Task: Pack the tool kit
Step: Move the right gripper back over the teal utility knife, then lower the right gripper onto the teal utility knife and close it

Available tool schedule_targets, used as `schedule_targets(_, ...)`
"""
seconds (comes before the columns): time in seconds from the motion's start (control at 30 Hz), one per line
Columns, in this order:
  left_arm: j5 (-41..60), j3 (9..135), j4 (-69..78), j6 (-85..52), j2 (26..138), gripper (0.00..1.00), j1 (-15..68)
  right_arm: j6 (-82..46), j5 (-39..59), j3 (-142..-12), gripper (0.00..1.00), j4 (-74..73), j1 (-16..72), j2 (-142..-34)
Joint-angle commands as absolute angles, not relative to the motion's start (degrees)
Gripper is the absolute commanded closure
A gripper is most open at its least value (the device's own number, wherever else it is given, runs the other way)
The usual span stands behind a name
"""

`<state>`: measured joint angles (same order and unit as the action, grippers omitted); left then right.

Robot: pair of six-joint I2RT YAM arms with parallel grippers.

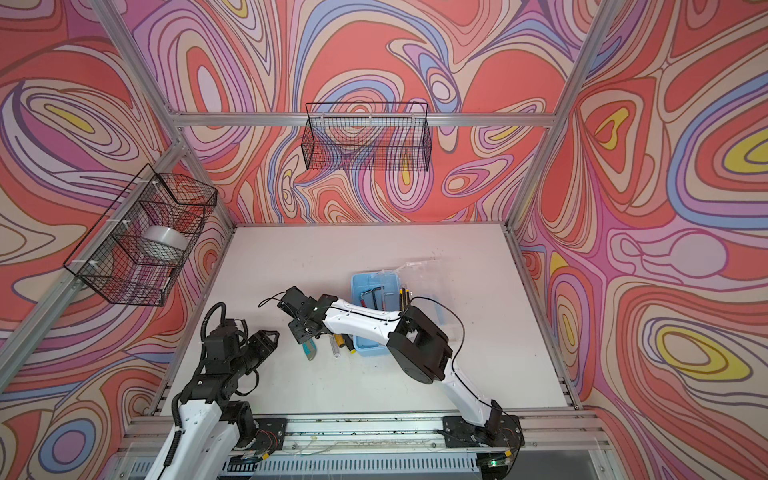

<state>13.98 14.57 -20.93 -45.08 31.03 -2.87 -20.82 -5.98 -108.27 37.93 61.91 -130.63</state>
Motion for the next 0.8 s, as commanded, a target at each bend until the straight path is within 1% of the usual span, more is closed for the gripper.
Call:
schedule_targets(0.0, 14.8, 14.0, -21.7, -45.5, 31.0, 0.40, -3.6, -19.8, -4.7, -110.0, 0.31, 39.0, 62.8, -133.3)
schedule_targets(0.07, 15.1, 14.0, -21.7, -45.4, 31.3, 0.40, -3.6, -19.8, -5.1, -110.8, 0.32, 39.4, 62.9, -134.2)
schedule_targets(0.3, 15.3, 13.8, -21.8, -45.4, 31.2, 0.40, -3.8, -19.8, -7.2, -113.5, 0.42, 41.7, 63.4, -136.6)
schedule_targets(0.77, 15.6, 13.8, -21.5, -45.3, 31.4, 0.40, -3.8, -19.8, -7.1, -115.8, 0.44, 43.2, 63.8, -139.1)
